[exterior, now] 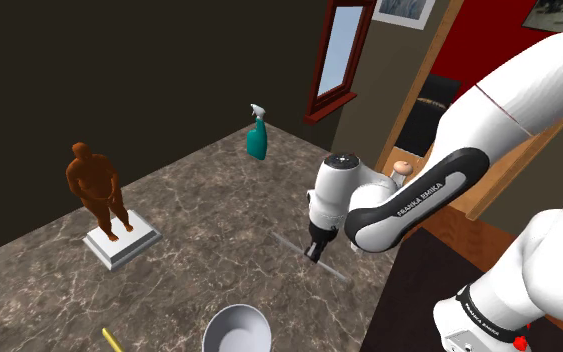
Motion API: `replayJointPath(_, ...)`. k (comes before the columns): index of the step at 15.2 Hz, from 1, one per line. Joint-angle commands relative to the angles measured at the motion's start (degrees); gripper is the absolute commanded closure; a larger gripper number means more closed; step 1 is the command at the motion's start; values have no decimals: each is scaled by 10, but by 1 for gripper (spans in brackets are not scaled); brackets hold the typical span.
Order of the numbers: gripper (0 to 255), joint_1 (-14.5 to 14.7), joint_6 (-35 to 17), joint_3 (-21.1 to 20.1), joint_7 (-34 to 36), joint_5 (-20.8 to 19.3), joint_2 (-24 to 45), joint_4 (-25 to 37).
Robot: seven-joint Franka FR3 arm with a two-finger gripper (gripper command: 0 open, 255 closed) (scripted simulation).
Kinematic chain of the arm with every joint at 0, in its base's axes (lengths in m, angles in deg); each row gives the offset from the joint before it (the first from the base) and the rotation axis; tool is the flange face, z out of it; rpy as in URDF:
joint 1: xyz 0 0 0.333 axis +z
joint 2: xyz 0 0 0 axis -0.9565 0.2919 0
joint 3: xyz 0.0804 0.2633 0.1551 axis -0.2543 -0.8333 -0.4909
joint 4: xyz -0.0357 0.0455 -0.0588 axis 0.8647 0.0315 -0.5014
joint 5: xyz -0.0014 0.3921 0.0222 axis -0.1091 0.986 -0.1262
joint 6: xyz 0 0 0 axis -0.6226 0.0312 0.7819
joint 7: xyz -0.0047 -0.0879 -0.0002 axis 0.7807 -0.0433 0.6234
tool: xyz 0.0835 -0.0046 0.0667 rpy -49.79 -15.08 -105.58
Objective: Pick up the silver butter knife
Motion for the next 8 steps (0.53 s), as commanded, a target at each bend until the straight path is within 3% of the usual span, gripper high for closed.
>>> replayJointPath(1,255,-2,17,-4,-9,13,-16,2)
replayJointPath(8,255,-1,78,-9,-36,51,-77,6)
